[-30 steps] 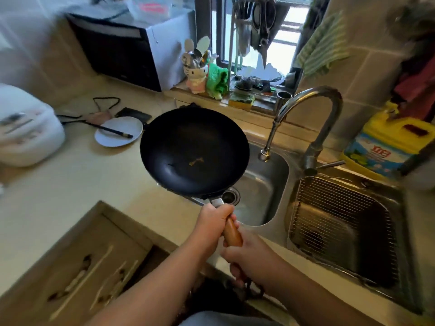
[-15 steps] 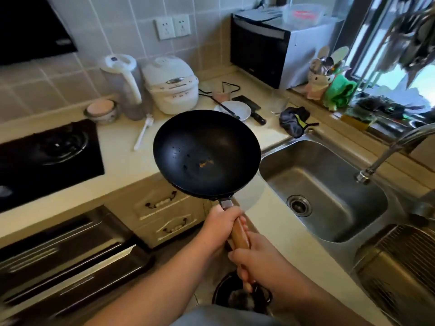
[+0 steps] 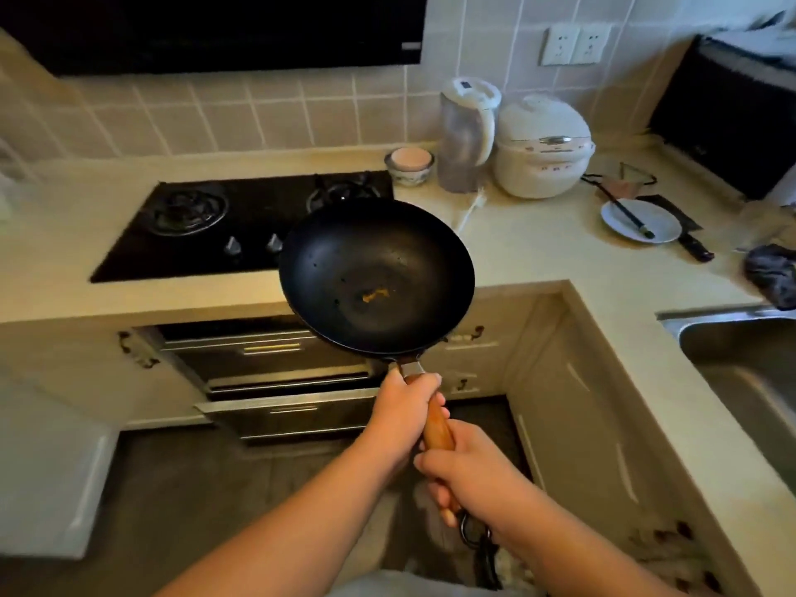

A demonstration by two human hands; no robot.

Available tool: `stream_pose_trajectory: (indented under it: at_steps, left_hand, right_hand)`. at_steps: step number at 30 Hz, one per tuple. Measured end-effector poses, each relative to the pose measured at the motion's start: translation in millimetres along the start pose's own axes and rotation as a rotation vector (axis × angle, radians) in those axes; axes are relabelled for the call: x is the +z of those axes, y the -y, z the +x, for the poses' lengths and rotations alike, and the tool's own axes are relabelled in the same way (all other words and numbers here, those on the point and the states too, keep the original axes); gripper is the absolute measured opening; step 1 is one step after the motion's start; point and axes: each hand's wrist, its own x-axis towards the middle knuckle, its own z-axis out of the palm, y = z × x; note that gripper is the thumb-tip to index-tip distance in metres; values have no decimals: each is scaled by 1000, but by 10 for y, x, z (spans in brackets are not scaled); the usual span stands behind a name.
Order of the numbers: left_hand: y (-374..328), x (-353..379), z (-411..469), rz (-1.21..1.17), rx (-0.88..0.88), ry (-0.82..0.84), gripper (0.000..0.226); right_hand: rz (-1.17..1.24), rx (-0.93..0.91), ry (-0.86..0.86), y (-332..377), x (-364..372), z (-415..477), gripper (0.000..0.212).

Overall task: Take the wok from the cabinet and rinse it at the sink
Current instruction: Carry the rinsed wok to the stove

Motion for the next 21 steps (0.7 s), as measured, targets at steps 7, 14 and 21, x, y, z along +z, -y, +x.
stream_pose_trajectory:
  at_steps: [7,14,21]
  left_hand:
    - [-109,-1333,-222,-90,43,-119,28]
    - [-216,-2412,-390,-157,70,-284,26]
    - [-334,-3286,-269,-242,93,-427,24]
  right_hand:
    - [-125,1,161,181,1151,466,8]
    - [-258,-17,336,399,2087,829,5]
    - [-393,-11,456,649,2770,1374,5]
